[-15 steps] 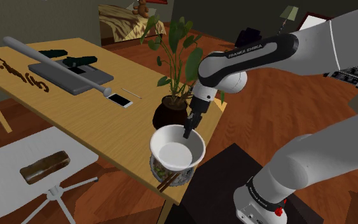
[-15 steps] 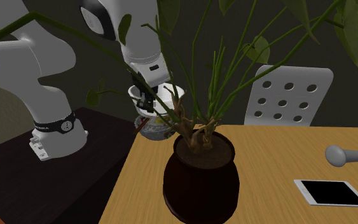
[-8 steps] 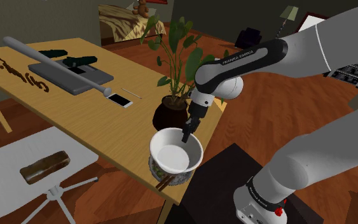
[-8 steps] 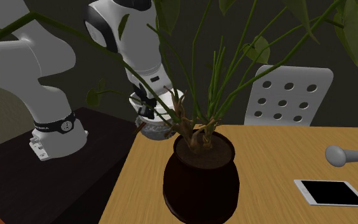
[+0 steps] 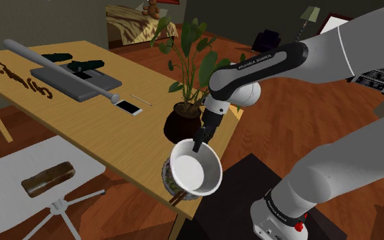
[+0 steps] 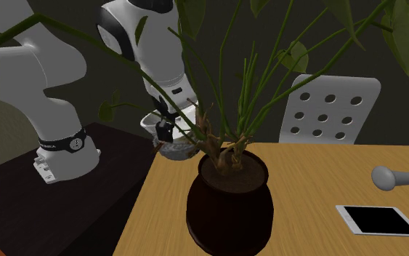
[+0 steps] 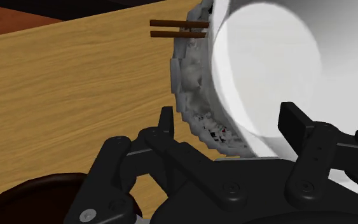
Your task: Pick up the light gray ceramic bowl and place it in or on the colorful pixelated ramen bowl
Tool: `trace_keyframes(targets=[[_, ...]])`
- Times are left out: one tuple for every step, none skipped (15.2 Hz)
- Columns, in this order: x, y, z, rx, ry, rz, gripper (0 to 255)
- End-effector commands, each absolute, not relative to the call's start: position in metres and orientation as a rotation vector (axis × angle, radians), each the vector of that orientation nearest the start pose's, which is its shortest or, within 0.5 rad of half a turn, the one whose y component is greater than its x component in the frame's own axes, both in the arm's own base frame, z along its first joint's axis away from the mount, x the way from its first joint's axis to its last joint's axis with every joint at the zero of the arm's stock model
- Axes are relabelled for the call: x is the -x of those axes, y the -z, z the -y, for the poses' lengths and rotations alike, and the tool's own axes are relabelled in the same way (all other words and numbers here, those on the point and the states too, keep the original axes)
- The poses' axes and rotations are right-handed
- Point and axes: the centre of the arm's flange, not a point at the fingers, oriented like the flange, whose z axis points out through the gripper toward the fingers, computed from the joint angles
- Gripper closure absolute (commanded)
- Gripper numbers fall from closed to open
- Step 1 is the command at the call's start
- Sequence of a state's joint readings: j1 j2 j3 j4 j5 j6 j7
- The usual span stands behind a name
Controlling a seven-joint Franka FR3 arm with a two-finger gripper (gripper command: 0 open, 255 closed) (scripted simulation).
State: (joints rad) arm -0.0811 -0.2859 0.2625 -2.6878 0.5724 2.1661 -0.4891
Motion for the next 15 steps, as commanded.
trace_keyframes(targets=[[-0.366, -0.306, -0.083, 2.719, -0.227, 0.369, 0], [-0.366, -0.306, -0.083, 2.719, -0.227, 0.369, 0], [-0.366, -0.306, -0.083, 2.719, -0.227, 0.369, 0], [-0.369, -0.318, -0.078, 2.719, -0.227, 0.369, 0], [-0.371, -0.330, -0.074, 2.719, -0.227, 0.369, 0], [-0.374, -0.342, -0.069, 2.719, -0.227, 0.369, 0], [-0.376, -0.352, -0.065, 2.719, -0.227, 0.369, 0], [-0.376, -0.352, -0.065, 2.719, -0.227, 0.369, 0], [-0.376, -0.352, -0.065, 2.719, -0.227, 0.369, 0], [-0.376, -0.352, -0.065, 2.719, -0.227, 0.369, 0], [-0.376, -0.352, -0.065, 2.719, -0.227, 0.369, 0], [-0.376, -0.352, -0.065, 2.719, -0.227, 0.369, 0], [-0.376, -0.352, -0.065, 2.719, -0.227, 0.369, 0], [-0.376, -0.352, -0.065, 2.719, -0.227, 0.369, 0], [-0.376, -0.352, -0.065, 2.719, -0.227, 0.369, 0]])
